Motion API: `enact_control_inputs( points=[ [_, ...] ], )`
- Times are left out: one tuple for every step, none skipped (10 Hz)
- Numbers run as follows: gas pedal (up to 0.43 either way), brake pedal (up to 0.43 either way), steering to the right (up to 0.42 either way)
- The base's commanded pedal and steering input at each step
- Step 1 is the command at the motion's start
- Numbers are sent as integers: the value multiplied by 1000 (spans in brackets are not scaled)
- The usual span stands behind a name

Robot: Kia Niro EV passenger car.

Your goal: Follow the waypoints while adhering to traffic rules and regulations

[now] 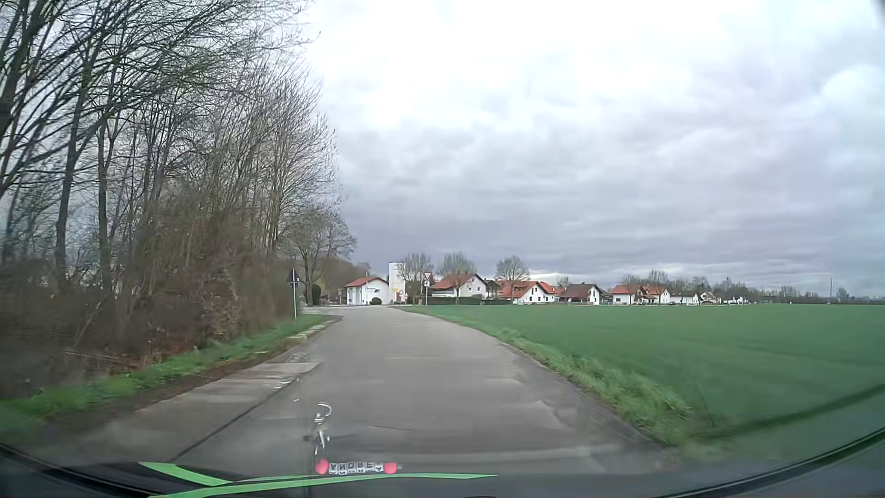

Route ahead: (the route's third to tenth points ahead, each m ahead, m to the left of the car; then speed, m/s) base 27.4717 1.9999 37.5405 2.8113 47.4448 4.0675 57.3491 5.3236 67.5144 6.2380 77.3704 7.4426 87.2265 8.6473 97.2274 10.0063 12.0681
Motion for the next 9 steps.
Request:
enact_control_inputs(
  points=[
    [0, 0, -17],
    [0, 0, -17],
    [0, 0, -15],
    [0, 0, -15],
    [0, 0, -14],
    [0, 0, -14],
    [0, 0, -14],
    [0, 0, -14],
    [0, 0, -16]
  ],
)
